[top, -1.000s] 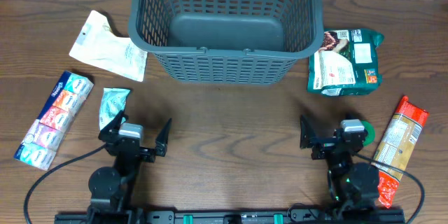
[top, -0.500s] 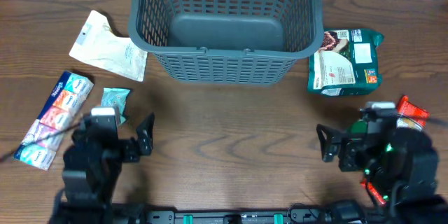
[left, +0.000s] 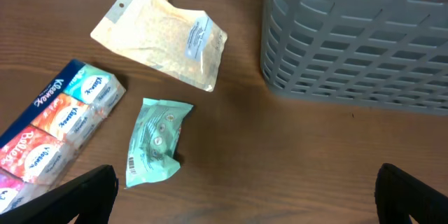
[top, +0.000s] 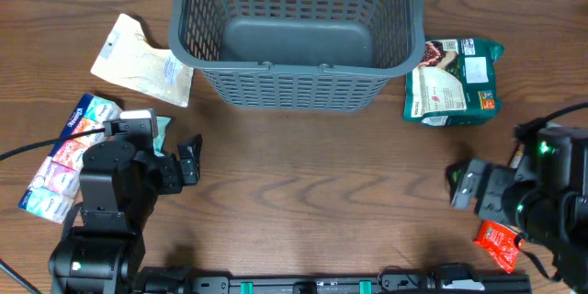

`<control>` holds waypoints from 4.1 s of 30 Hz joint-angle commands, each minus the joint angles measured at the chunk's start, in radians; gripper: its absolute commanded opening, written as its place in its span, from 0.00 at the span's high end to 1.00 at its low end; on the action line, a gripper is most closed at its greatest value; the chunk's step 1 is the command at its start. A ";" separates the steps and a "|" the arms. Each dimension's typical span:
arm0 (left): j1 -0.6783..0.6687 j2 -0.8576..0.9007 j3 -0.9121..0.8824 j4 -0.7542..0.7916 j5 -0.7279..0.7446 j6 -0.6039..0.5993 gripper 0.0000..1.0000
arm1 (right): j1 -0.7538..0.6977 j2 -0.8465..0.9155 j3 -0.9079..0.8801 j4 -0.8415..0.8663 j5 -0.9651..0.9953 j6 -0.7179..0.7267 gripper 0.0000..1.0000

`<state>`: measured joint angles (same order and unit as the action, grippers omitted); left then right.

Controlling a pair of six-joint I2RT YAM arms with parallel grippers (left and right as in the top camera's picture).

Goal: Pack container
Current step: 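Reach the right gripper to the green-capped jar and grasp it, then carry the jar with the right gripper over the basket and release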

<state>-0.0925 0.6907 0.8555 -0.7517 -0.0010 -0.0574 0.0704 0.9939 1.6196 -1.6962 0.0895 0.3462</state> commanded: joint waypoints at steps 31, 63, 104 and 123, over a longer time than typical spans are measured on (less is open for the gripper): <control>0.005 0.000 0.019 -0.014 -0.023 -0.030 0.01 | -0.397 0.394 -0.489 0.521 -0.014 0.080 0.01; 0.005 0.000 0.019 -0.014 -0.054 -0.030 0.01 | -0.397 0.394 -1.021 1.195 -0.011 0.110 0.20; 0.005 0.000 0.019 -0.014 -0.090 -0.030 0.01 | -0.265 0.409 0.059 0.669 -0.207 -0.165 0.99; 0.005 0.000 0.019 -0.014 -0.090 -0.031 0.01 | 0.286 1.002 0.783 0.436 -0.215 -0.691 0.99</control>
<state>-0.0921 0.6910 0.8558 -0.7628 -0.0826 -0.0788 0.3061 1.9480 2.3760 -1.2636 -0.1883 -0.2222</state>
